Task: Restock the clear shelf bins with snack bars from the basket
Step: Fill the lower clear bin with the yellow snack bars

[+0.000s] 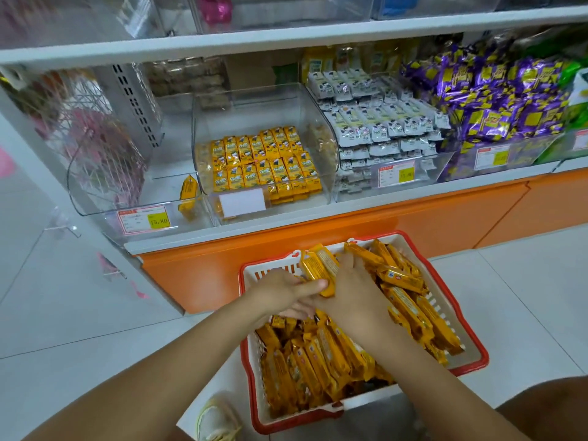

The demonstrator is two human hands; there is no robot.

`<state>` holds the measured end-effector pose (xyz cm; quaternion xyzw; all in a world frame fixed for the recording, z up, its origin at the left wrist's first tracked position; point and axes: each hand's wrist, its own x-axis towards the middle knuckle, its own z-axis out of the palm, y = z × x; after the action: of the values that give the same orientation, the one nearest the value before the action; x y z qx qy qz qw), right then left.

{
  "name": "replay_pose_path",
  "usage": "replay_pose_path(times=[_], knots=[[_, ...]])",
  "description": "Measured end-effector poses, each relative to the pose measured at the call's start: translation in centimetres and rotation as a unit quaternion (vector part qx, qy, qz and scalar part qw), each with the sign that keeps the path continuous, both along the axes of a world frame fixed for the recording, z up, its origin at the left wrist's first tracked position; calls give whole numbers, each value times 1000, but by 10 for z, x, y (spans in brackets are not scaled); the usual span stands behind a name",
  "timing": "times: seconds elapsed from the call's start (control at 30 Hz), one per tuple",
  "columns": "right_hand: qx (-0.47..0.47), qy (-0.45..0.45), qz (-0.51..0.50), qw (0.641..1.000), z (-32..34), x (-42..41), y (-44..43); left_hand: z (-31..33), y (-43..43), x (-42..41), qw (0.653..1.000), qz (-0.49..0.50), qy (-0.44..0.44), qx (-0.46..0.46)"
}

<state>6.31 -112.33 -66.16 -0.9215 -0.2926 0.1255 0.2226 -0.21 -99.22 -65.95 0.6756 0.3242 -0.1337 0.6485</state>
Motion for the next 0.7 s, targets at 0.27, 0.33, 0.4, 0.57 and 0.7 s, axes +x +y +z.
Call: replay_pose_path(times=[0.27, 0.33, 0.4, 0.57, 0.7], knots=[[289, 136, 22, 947, 37, 31, 12, 32, 25, 1, 963, 128, -136, -193], [323, 185, 21, 928, 42, 38, 15, 39, 26, 3, 951, 143, -152, -229], [348, 226, 18, 910, 46, 42, 17, 42, 25, 6, 952, 147, -153, -221], [410, 324, -31, 852, 45, 51, 22, 44, 26, 16, 954, 161, -155, -202], [491, 422, -116, 753, 51, 63, 21, 45, 35, 22, 952, 155, -169, -205]])
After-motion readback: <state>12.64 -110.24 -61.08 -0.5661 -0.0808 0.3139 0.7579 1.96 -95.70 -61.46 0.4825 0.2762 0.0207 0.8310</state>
